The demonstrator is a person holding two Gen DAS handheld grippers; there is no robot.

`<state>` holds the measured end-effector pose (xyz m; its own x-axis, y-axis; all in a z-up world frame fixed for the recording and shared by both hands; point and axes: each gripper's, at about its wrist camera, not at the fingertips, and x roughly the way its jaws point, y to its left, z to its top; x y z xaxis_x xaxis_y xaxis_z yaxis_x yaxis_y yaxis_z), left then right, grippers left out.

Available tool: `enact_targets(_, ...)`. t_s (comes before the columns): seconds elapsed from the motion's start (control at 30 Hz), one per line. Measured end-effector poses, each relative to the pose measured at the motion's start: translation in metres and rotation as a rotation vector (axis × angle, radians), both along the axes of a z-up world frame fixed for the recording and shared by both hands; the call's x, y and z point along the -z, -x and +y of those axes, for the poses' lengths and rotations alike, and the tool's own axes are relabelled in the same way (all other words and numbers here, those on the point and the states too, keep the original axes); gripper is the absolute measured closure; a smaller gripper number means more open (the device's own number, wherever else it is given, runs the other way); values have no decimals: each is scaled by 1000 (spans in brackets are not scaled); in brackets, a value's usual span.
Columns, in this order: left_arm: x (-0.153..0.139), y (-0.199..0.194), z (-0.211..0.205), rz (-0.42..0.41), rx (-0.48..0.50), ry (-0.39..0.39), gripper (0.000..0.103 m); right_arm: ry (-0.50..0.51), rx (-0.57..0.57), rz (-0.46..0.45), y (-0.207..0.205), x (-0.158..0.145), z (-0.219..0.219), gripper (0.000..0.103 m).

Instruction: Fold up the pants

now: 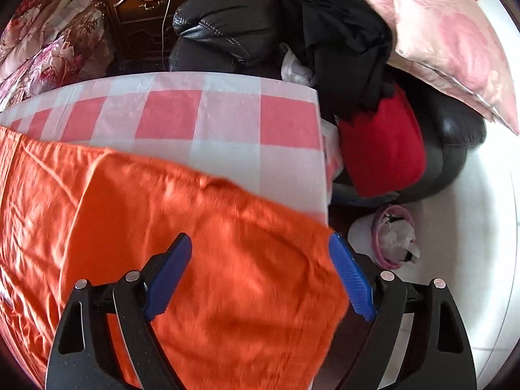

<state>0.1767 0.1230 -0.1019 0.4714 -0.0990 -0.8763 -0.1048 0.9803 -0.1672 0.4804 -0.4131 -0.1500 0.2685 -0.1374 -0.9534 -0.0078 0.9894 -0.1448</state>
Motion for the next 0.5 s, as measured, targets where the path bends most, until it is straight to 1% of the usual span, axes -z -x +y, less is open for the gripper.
enact_targets(0.03,-1,-4,1,1,0,5,2,-21,-5,7,-6,4,-1,23)
enact_targets(0.07,-3,-9,2,3,3,12,2,-28,-10,16,-7,7,-1,31)
enact_targets(0.1,-4,-18,6,5,5,21,2,-33,-19,29,-9,11,0,47)
enact_targets(0.13,-6,-25,8,4,3,25,2,-48,-31,23,-9,12,2,57)
enact_targets(0.2,-9,-46,16,-2,-13,18,2,-49,-45,12,-5,9,4,89)
enact_targets(0.23,-11,-62,24,-3,-36,14,2,-35,-44,-4,-2,6,5,97)
enact_targets(0.27,-12,-77,32,-7,-53,31,2,-43,-47,-20,3,2,5,102)
enact_targets(0.3,-13,-90,38,-7,-69,51,2,-64,-49,-41,9,-4,5,102)
enact_targets(0.37,-9,-130,63,13,-139,138,4,-78,-58,-107,26,-24,9,102)
enact_targets(0.4,-8,-145,72,19,-163,171,10,-86,-63,-136,34,-33,11,102)
enact_targets(0.43,-5,-168,85,33,-207,206,14,-100,-68,-165,43,-43,13,102)
enact_targets(0.5,-2,-211,102,39,-259,266,16,-126,-98,-234,69,-69,22,102)
